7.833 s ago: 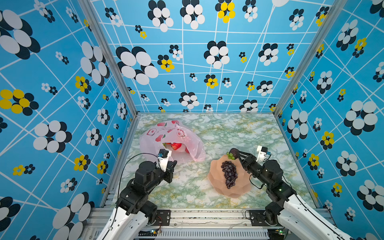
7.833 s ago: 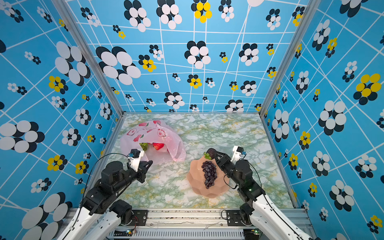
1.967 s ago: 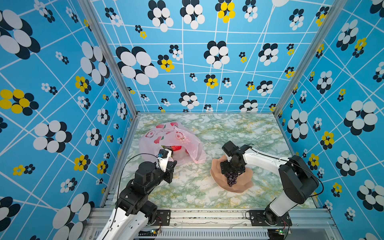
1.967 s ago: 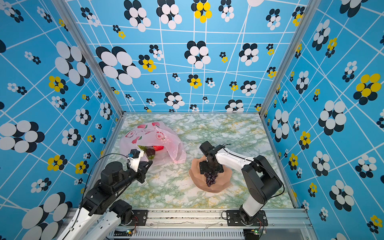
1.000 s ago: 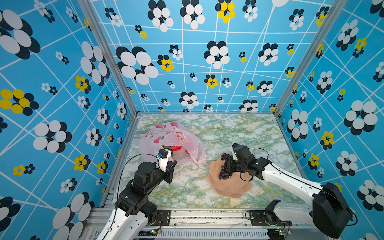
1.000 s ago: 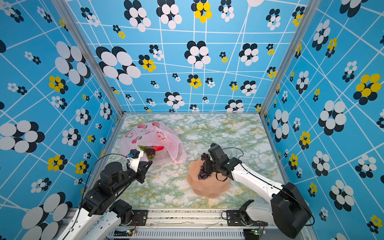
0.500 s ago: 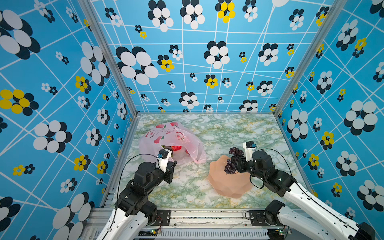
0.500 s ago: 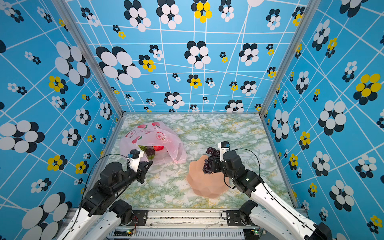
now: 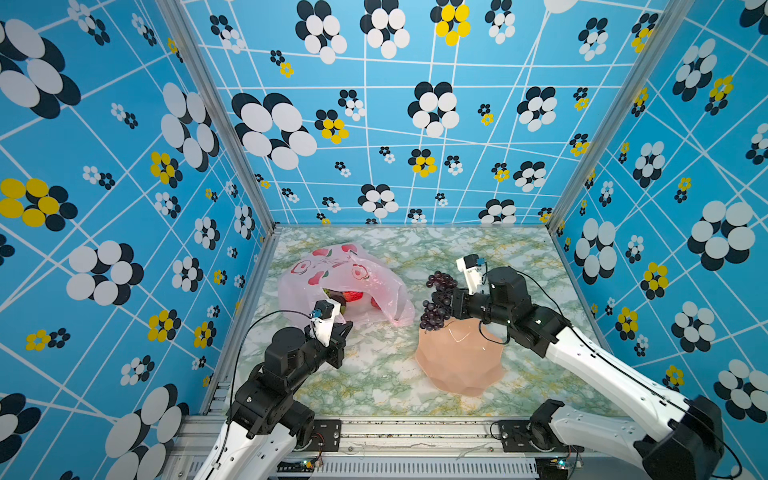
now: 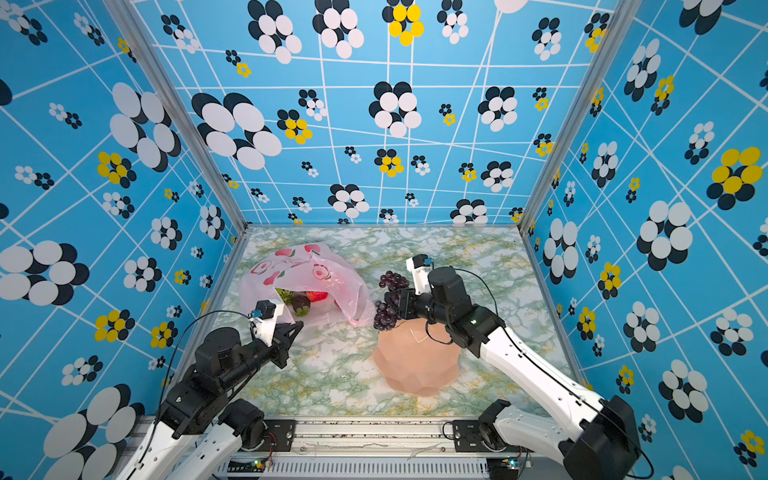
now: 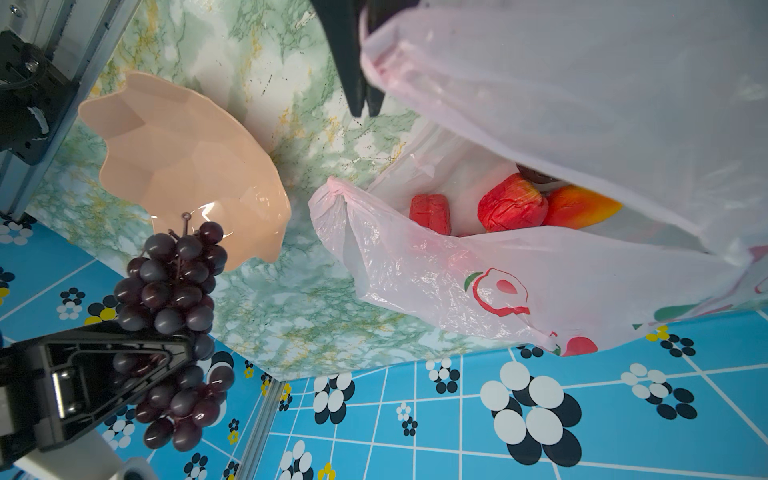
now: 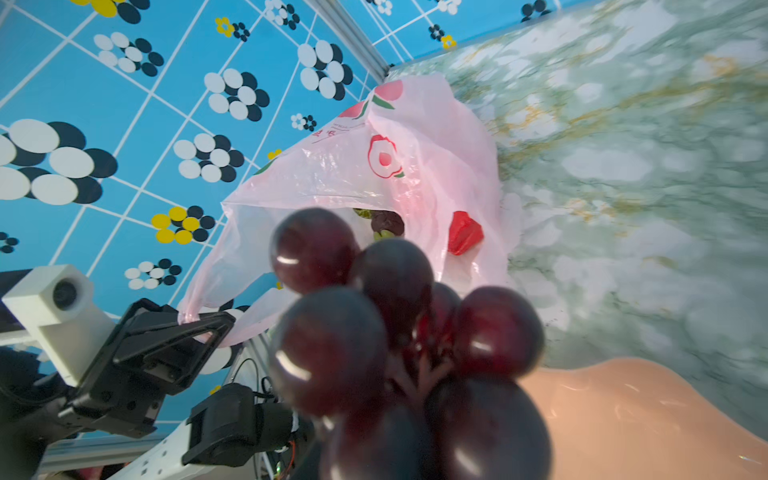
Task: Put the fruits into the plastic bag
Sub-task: 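Lift the grape bunch and carry it toward the bag's opening with the right gripper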
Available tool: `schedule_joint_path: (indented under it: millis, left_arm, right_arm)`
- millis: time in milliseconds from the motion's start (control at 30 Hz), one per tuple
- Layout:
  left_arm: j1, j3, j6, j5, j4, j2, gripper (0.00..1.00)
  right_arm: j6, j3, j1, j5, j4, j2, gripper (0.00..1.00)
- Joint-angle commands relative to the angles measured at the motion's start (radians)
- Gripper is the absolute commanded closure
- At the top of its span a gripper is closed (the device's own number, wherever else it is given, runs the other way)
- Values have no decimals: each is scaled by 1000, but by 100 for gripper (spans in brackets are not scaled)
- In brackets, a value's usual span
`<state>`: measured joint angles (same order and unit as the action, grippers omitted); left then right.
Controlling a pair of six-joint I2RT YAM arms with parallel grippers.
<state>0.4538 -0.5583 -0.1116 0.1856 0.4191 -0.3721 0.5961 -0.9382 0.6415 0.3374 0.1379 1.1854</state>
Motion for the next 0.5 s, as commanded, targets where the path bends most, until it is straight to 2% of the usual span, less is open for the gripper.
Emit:
schedule_joint_path:
  millis: [0, 233, 467]
  left_arm:
    - [9, 4, 10, -8, -15, 19, 100]
    - [8, 6, 13, 9, -21, 17, 100]
    - [9, 8, 16, 12, -24, 25, 100]
  right_arm:
    - [49, -97, 23, 206, -102, 125, 65]
    - [0, -379, 102, 401, -1, 462, 65]
    - [20, -639, 112, 626, 79, 763, 65]
